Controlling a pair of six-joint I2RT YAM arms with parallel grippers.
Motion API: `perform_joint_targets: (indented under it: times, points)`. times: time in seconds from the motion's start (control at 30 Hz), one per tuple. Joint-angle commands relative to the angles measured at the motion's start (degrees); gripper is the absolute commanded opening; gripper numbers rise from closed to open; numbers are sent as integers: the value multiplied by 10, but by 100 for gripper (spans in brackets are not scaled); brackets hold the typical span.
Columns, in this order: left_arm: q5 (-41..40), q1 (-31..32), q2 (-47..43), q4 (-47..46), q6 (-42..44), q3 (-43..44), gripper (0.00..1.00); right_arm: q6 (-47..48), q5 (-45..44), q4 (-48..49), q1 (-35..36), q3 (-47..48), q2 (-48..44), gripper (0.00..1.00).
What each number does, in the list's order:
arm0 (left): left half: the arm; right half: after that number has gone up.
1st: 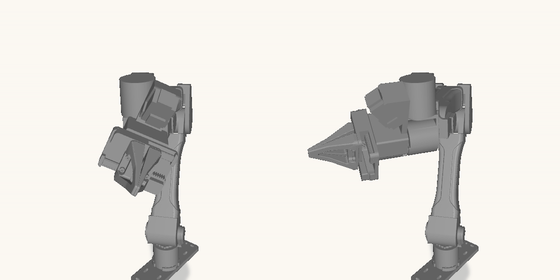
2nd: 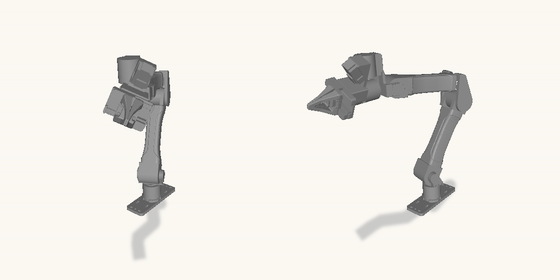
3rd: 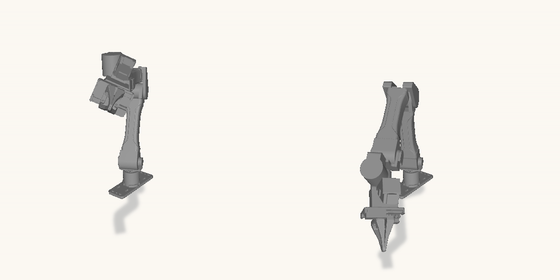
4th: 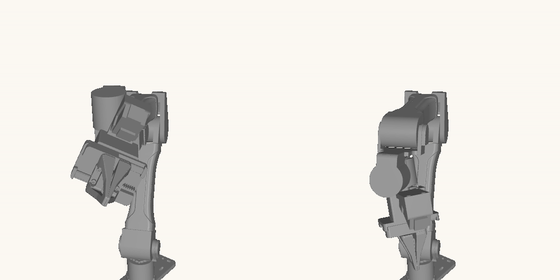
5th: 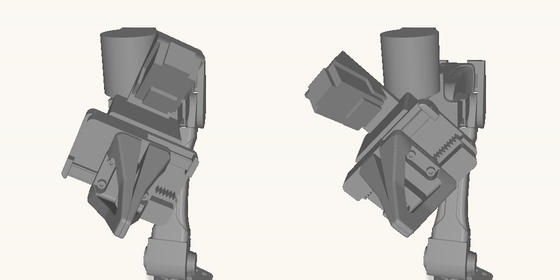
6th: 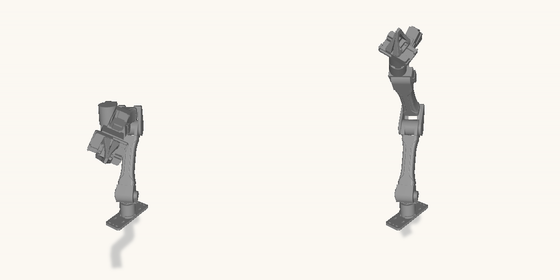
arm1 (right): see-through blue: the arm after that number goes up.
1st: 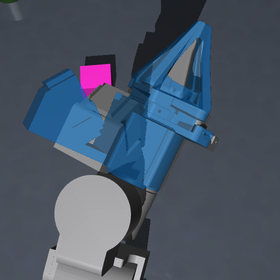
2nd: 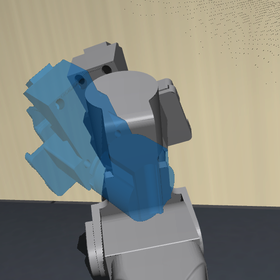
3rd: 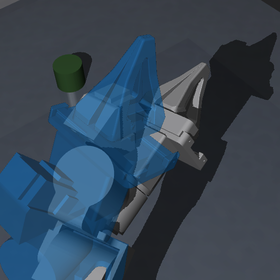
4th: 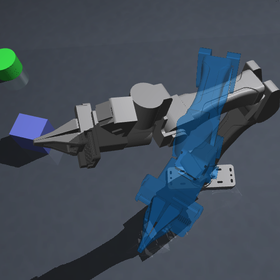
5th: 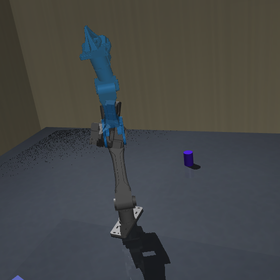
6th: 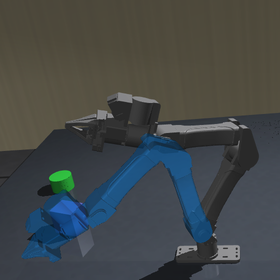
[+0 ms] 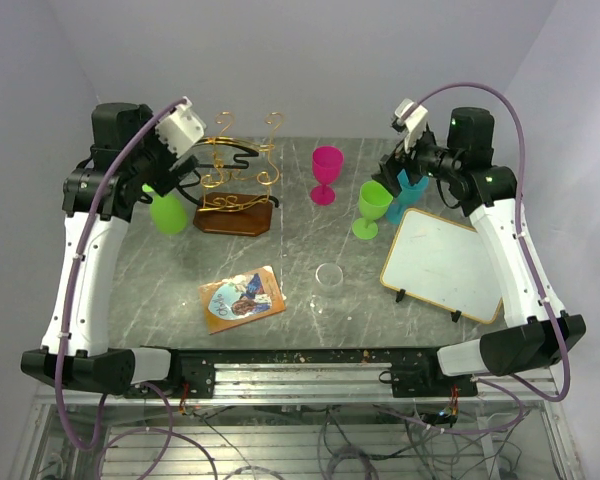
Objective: Place the wine glass upside down on the wine glass rack
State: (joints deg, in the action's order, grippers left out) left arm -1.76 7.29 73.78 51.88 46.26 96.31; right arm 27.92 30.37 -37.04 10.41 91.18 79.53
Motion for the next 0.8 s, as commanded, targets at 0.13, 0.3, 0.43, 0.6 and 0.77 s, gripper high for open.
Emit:
perform_joint_targets:
  times: [0.13, 0.3, 0.43, 0.6, 0.77]
  points:
    - [-29, 4, 15, -73, -120, 39, 100, 2, -19, -13, 28, -17, 13, 86]
    - [-10, 4, 18, -70, -131, 49, 100, -21, -25, -6, 61, -23, 34, 83]
    - [-6, 4, 20, -68, -124, 47, 100, 40, 19, -102, 112, 0, 54, 80]
    - [-10, 4, 28, -68, -121, 42, 99, 84, 41, -188, 194, -18, 47, 80]
    - [-12, 4, 39, -72, -120, 43, 99, 91, 35, -218, 231, -52, 46, 76]
